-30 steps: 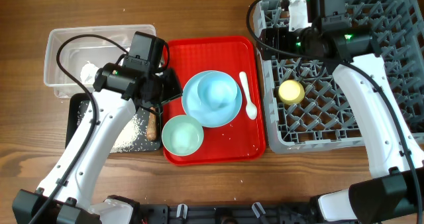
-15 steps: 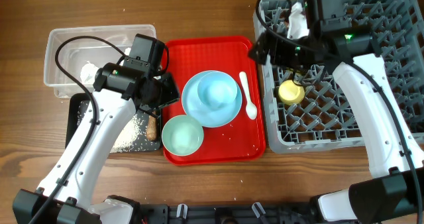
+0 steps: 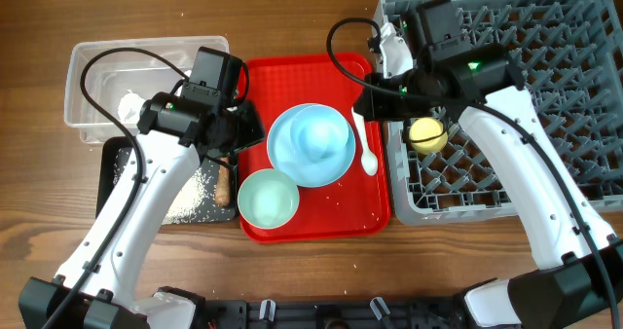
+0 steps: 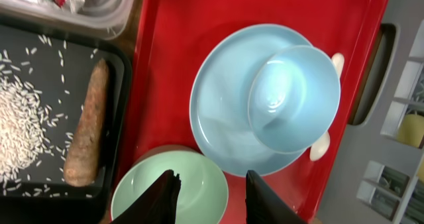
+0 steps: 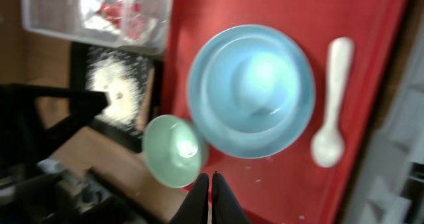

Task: Sort waste into correct bins and load items into the dishwasher rack
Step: 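Move the right gripper left over the blue bowl on the plate, then grasp the blue bowl rim with the right gripper and lift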

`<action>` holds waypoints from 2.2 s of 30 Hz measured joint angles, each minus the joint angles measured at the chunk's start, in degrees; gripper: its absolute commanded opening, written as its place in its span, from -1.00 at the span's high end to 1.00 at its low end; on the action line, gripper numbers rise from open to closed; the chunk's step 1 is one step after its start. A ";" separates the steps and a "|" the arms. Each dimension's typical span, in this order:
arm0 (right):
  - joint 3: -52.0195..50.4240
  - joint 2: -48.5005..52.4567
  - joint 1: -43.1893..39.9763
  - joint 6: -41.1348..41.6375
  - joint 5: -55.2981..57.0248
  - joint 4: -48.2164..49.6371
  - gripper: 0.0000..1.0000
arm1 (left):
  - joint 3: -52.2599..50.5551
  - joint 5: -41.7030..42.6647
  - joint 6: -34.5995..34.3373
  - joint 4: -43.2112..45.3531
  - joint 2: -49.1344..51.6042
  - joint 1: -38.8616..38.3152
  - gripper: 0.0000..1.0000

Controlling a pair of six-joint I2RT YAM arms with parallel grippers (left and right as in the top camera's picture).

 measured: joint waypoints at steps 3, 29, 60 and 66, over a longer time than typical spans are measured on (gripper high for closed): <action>0.00 0.00 -0.07 0.00 5.18 -0.02 0.91 | 0.00 -1.38 0.02 2.19 0.00 0.00 0.33; -0.02 0.00 0.20 1.79 18.53 -1.88 0.90 | 0.00 -2.75 -0.09 6.88 0.04 0.00 0.31; -0.04 0.00 -0.07 -1.53 13.51 -2.14 0.82 | 0.00 -0.92 -0.07 5.53 0.04 0.00 0.24; -0.04 0.00 -0.07 -2.03 9.44 -3.96 0.74 | 0.00 4.24 0.57 4.74 0.04 0.00 0.20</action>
